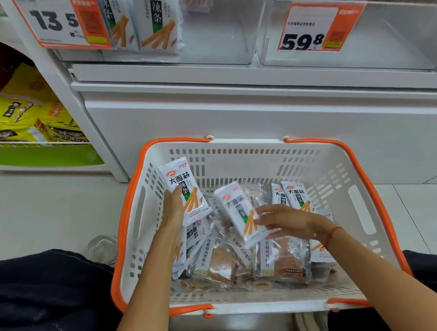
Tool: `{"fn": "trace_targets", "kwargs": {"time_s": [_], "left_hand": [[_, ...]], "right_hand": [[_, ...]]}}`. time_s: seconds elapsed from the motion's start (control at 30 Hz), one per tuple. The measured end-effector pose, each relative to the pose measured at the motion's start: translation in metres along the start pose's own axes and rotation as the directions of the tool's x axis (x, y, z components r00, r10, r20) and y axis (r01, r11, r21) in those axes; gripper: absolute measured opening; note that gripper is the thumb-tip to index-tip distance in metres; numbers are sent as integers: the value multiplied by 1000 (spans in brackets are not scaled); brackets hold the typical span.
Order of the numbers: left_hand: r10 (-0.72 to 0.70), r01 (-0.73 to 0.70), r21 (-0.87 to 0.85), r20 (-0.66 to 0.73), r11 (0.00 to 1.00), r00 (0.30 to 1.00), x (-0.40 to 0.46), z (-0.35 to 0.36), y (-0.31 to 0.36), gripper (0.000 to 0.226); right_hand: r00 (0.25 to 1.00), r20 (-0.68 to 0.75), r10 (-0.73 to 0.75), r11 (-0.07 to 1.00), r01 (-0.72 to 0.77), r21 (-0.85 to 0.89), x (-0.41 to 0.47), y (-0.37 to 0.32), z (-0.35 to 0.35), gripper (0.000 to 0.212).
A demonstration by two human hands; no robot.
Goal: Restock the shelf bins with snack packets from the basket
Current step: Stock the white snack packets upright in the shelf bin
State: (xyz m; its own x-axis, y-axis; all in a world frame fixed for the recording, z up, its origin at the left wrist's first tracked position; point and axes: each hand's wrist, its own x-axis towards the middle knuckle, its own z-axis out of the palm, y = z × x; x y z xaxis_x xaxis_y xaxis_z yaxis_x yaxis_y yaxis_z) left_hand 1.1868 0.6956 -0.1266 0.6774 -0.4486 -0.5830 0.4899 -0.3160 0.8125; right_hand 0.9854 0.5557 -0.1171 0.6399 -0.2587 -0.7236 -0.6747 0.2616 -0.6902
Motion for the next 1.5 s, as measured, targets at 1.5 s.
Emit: {"fn": "trace_targets", "kwargs": {"time_s": [1.5], "left_hand": [[572,-577,-76,283,813,770,-90,51,156,25]], "right_hand": [[541,-264,-798,590,613,-526,-71,-190,50,34]]}}
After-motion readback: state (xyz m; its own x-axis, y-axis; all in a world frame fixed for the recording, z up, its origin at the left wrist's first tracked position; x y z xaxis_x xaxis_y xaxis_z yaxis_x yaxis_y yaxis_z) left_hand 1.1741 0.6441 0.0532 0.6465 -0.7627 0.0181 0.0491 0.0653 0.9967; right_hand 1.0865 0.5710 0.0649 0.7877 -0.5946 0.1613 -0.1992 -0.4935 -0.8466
